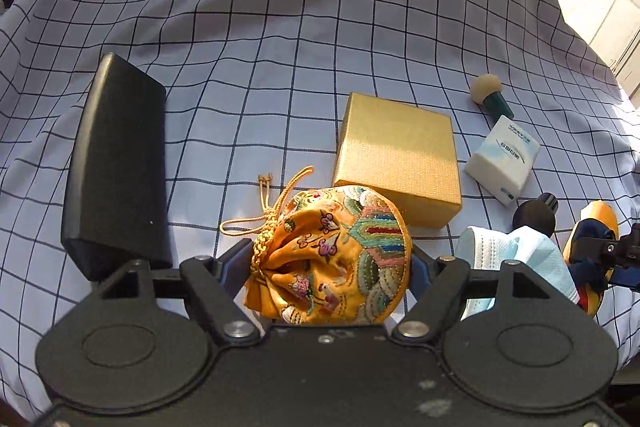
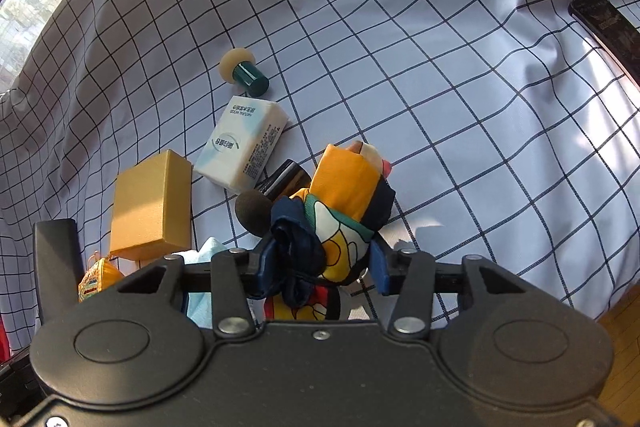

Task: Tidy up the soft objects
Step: 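Grasp the gold embroidered pouch with the left tool while the right tool holds the scarf, then carry pouch and scarf over the gold tray and open both tools to release them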

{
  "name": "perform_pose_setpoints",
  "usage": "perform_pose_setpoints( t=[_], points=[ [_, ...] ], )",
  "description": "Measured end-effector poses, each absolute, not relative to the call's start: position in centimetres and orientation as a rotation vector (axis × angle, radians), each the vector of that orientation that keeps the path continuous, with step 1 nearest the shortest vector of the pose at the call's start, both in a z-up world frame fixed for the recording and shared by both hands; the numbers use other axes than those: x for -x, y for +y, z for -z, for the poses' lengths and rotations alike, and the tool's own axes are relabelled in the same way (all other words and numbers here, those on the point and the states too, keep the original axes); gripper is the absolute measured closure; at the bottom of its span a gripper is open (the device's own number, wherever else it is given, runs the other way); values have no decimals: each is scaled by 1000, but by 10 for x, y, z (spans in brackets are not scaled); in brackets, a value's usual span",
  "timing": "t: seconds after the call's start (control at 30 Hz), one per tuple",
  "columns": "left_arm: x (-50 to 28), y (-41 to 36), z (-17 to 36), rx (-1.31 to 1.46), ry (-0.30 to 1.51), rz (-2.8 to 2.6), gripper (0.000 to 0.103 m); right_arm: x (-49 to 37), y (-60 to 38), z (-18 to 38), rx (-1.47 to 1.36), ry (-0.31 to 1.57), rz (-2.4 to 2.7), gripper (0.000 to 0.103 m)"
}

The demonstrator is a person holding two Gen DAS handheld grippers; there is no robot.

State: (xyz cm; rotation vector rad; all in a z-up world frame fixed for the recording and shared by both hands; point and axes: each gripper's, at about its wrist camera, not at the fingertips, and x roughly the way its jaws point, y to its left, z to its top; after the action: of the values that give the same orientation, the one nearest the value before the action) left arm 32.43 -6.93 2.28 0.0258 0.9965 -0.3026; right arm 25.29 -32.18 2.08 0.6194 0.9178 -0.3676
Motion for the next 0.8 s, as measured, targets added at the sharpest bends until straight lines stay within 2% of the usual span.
perform_pose_setpoints(
  t=[0.8],
  points=[
    [-257,-63,-60,-84,975,412,29,-215,-291,-61,-461,808,301,56]
  ],
)
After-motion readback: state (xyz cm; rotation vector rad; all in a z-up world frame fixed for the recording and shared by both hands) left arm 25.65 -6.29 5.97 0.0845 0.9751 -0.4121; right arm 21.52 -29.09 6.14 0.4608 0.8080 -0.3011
